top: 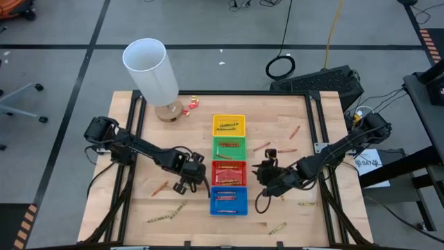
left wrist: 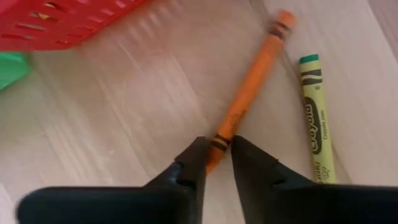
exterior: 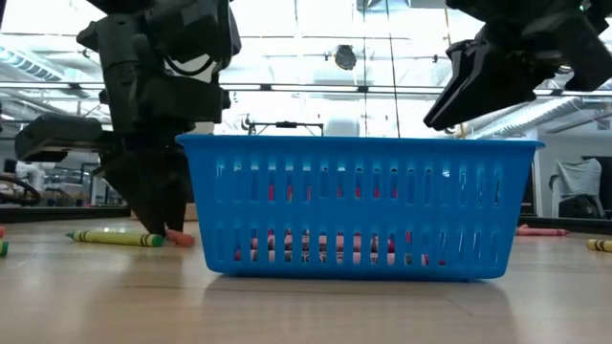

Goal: Sort crayons
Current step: Put the orange crayon into the green bin

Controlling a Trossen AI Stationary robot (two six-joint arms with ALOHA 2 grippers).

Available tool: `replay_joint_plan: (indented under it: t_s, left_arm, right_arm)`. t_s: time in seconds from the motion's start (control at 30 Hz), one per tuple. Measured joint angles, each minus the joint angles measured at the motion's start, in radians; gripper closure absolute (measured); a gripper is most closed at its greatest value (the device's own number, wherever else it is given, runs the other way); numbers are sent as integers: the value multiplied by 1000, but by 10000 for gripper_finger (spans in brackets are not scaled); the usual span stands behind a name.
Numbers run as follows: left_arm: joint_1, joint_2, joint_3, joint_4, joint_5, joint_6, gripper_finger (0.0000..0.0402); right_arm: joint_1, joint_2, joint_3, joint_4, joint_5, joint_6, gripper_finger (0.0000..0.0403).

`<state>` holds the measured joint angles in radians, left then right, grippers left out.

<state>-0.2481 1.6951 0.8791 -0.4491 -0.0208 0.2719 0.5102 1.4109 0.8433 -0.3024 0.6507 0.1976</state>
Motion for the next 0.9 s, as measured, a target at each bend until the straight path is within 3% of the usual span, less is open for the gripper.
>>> replay_joint_plan:
  t_s: [0.23, 0.63, 0.9]
  left_arm:
    - [0, 0, 0, -2, 1, -1, 394]
    - [1, -21, 13, -31, 19, -108, 387]
    - [-3, -114, 14, -218, 31, -281, 386]
  right_arm:
    - [0, 0, 0, -33, 33, 28, 321]
    - [0, 0, 0, -32, 33, 30, 321]
    - [0, 0, 0, -49, 33, 77, 321]
